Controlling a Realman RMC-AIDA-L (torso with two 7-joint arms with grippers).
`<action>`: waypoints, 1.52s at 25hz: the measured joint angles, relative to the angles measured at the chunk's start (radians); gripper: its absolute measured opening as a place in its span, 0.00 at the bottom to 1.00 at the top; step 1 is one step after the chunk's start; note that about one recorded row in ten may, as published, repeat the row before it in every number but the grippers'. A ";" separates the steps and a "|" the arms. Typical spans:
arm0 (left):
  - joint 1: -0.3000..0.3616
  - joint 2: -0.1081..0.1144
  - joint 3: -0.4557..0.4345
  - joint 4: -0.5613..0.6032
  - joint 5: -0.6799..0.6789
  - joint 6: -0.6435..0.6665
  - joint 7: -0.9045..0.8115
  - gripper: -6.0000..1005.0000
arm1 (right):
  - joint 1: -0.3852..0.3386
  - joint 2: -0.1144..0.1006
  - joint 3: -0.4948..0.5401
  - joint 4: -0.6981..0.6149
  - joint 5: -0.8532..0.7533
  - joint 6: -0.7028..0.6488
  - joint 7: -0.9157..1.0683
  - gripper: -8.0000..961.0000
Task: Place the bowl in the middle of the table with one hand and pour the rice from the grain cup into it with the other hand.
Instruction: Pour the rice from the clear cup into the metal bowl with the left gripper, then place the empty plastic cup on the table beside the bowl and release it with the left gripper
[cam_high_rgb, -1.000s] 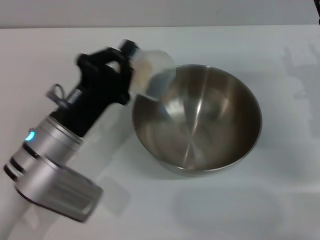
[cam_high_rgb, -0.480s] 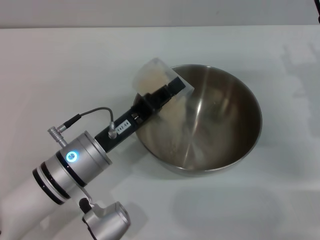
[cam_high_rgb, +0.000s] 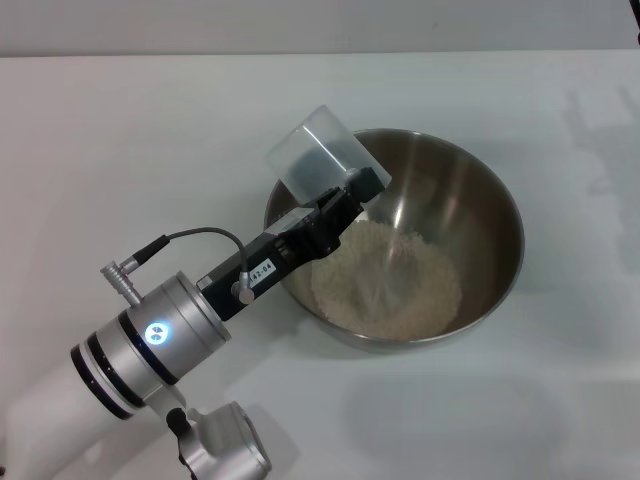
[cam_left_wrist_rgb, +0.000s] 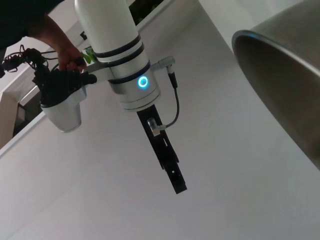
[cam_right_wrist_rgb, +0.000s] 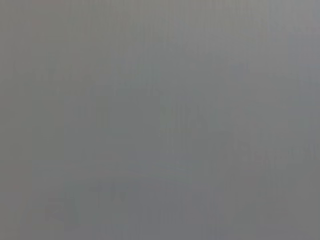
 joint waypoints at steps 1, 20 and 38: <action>0.000 0.000 0.001 0.000 0.000 0.001 0.001 0.03 | 0.000 0.000 0.000 0.001 0.000 0.000 0.000 0.73; 0.114 0.001 -0.419 -0.081 -0.010 -0.089 -1.286 0.04 | 0.001 0.000 0.000 0.000 0.000 0.000 0.000 0.73; 0.099 0.000 -0.512 -0.006 -0.154 -0.443 -1.955 0.04 | 0.003 0.001 0.000 -0.002 -0.009 0.000 0.004 0.73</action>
